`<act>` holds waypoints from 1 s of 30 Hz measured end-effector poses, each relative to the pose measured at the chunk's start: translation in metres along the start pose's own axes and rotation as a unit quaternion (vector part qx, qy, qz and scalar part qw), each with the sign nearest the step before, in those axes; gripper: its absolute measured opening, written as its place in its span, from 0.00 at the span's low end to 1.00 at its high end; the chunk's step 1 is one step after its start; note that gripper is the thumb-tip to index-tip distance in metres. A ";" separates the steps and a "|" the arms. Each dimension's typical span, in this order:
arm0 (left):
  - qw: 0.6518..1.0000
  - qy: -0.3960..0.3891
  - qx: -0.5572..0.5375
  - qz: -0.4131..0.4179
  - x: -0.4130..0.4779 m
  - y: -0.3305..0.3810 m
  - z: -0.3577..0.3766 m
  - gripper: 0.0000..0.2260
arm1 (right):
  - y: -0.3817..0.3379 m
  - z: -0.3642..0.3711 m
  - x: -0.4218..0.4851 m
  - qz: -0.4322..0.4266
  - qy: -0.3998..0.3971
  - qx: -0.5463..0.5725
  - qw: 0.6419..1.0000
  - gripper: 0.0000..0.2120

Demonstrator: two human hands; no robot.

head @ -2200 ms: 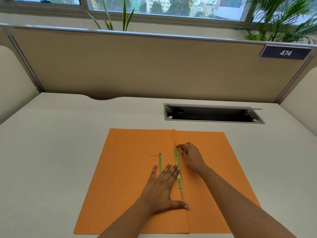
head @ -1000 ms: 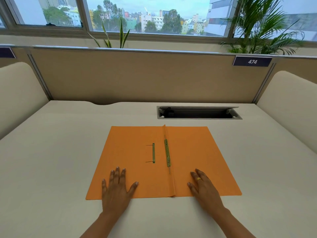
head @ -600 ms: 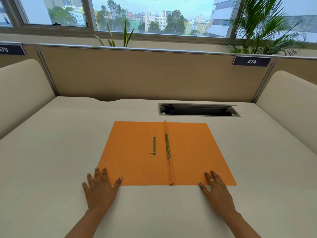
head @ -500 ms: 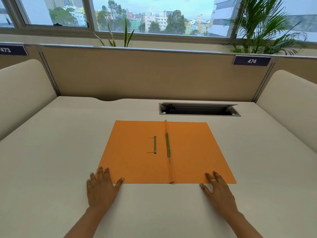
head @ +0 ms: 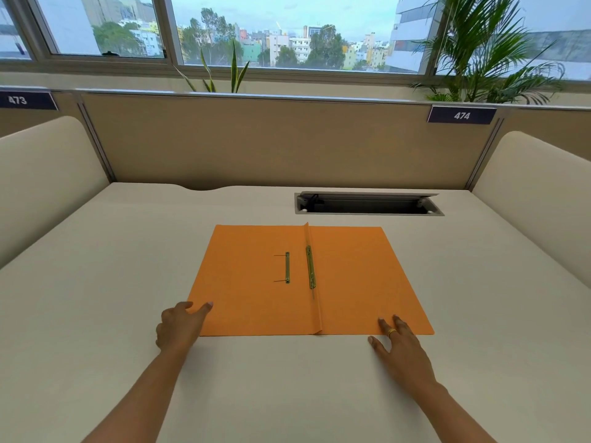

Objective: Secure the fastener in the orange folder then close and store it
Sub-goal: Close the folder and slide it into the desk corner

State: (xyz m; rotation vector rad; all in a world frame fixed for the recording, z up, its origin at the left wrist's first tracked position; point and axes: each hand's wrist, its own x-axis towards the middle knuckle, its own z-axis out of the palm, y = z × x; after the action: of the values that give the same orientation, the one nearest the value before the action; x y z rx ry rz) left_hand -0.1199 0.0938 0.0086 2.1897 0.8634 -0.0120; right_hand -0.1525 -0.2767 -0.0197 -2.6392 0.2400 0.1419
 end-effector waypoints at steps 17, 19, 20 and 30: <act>0.967 0.122 -0.179 0.133 -0.023 0.060 -0.045 0.16 | -0.001 0.003 -0.003 -0.015 0.013 -0.034 0.999 0.27; 0.953 0.144 -0.193 0.185 -0.034 0.076 -0.049 0.15 | -0.002 0.001 -0.002 -0.013 0.010 -0.060 0.998 0.27; 0.945 0.152 -0.200 0.212 -0.040 0.085 -0.051 0.15 | -0.004 -0.001 -0.002 -0.011 0.009 -0.087 0.996 0.26; 0.841 -0.058 -0.294 0.450 -0.103 0.153 -0.026 0.16 | -0.098 -0.061 -0.010 -0.146 0.162 0.029 0.976 0.21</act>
State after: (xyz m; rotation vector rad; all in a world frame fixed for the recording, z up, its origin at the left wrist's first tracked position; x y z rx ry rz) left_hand -0.1157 -0.0213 0.1551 1.7694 -0.2849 0.5059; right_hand -0.1401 -0.2192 0.0798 -2.5928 -0.0395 -0.3882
